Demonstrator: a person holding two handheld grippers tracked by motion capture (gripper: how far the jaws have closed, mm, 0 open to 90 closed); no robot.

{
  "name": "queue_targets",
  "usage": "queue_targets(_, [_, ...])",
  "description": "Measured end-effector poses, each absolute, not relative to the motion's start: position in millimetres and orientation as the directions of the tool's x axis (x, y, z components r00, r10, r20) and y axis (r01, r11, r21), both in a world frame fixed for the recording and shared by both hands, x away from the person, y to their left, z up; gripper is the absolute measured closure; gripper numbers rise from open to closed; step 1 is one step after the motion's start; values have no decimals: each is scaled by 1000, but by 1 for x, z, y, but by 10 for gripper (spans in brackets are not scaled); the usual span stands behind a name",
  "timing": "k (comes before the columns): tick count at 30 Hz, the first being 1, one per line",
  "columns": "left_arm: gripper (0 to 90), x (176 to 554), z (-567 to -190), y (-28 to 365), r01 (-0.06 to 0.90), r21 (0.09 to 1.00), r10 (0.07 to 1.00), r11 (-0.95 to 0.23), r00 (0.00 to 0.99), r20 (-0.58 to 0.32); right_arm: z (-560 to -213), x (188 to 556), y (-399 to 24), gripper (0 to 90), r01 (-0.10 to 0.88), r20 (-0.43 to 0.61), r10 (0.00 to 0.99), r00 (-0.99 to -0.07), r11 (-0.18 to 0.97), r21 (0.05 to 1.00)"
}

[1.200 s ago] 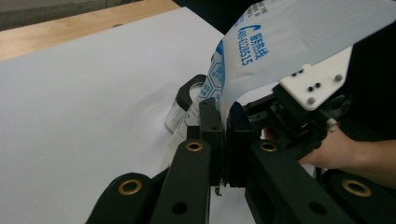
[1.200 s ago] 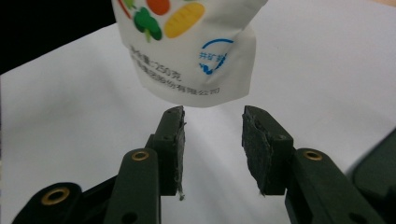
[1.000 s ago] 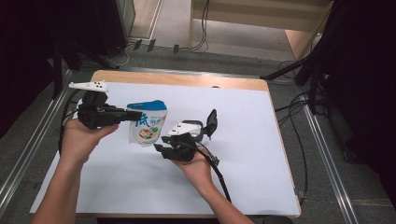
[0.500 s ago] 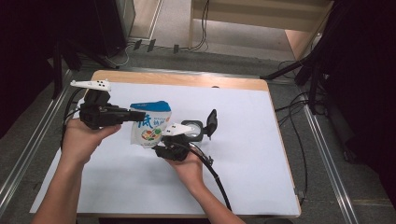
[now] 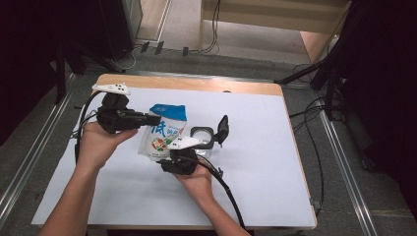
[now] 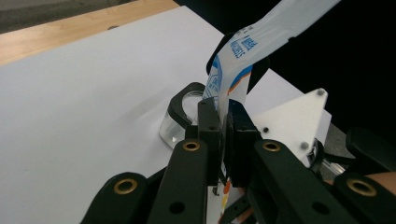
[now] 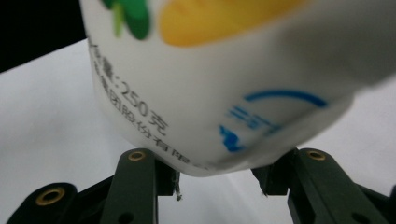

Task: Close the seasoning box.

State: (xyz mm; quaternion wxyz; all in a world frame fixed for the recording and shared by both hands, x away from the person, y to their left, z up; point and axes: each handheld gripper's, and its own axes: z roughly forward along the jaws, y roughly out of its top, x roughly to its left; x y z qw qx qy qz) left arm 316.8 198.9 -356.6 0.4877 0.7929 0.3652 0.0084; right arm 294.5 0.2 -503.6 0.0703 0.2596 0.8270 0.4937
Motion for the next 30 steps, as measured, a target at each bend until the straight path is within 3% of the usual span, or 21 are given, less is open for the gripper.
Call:
queue_targets(10, [877,334,-367,181,582,767,577,-271,736,-354,-507,288,2,483,316,90,501,-861,388,866])
queue_targets(15, [867,337,-368,172,578,764,567,-287,745,-351,-508,290,-1,533,343,127,513,-849,352,871])
queue_targets(20, [796,334,-376,166,577,736,565,-354,759,-324,-509,293,-8,544,381,181,516,-837,312,870])
queue_targets(30, [864,339,-378,153,587,712,594,-384,748,-296,-512,295,-10,555,409,223,494,-840,307,860])
